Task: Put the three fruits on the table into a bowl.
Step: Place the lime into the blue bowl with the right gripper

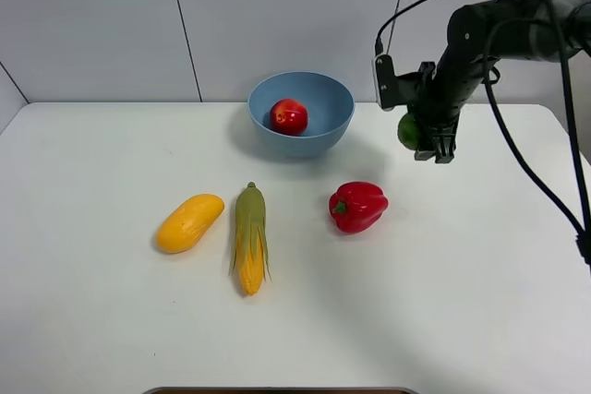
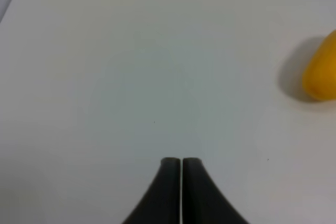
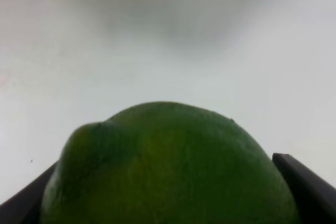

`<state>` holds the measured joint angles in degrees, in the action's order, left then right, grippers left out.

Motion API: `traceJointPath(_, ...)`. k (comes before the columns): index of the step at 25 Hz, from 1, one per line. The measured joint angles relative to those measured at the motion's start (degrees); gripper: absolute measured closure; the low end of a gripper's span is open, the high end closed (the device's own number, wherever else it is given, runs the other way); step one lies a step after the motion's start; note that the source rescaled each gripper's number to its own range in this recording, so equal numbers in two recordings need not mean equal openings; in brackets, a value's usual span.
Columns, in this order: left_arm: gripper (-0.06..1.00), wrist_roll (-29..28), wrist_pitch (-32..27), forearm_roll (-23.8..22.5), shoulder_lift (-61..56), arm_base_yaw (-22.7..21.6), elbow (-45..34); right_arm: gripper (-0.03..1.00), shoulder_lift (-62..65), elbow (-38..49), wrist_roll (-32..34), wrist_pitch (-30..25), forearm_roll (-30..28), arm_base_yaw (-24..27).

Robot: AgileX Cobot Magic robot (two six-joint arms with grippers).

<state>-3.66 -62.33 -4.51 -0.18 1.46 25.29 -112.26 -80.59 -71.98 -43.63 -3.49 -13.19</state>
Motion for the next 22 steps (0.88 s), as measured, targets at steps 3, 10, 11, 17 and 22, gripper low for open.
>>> traceJointPath(3,0.94,0.00,0.00,0.00,0.00,0.00,0.00,0.29,3.23,0.00,3.93,0.36,1.87,-1.11)
traceJointPath(10,0.94,0.00,0.00,0.00,0.00,0.00,0.00,0.29,7.53,0.00,17.22,6.98,9.56,-5.37)
traceJointPath(11,0.94,0.00,0.00,0.00,0.00,0.00,0.00,0.29,7.60,0.00,18.74,8.04,10.44,-6.04)
traceJointPath(17,0.94,0.00,0.00,0.00,0.00,0.00,0.00,0.29,7.54,0.25,25.98,19.00,16.83,-10.93)
traceJointPath(22,0.94,0.00,0.00,0.00,0.00,0.00,0.00,0.29,5.55,0.37,32.42,29.54,20.59,-13.31)
